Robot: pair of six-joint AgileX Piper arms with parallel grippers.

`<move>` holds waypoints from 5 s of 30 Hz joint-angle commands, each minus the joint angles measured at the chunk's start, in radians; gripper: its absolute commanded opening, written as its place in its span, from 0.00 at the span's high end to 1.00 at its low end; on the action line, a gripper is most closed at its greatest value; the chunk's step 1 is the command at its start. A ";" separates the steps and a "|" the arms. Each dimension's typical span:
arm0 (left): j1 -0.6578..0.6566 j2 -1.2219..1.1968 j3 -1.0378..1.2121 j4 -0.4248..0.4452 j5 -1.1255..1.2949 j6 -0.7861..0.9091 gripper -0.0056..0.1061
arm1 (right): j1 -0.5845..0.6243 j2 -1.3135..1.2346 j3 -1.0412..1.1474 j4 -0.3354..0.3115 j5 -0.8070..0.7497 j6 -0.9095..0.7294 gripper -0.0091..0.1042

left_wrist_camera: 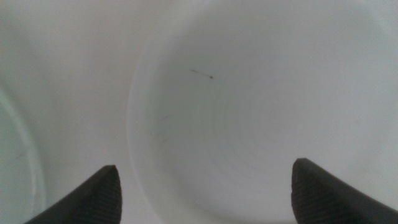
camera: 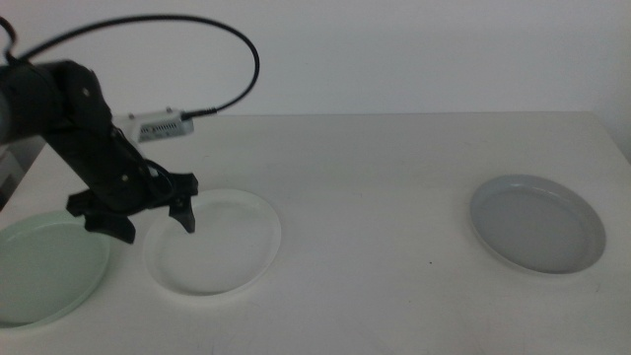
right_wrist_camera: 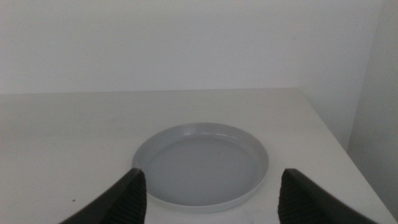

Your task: Stack the three bowls on top of each other.

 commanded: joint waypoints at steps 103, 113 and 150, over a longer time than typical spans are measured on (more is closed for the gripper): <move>-0.085 -0.238 -0.360 0.339 0.257 -0.182 0.01 | 0.003 -0.027 -0.006 -0.014 -0.081 -0.011 0.44; 0.339 -0.289 -0.335 0.128 0.429 0.038 0.01 | 0.003 -0.027 -0.006 -0.014 -0.081 -0.011 0.44; 0.741 0.140 -0.101 -0.157 0.161 0.574 0.01 | 0.003 -0.027 -0.006 -0.014 -0.081 -0.011 0.44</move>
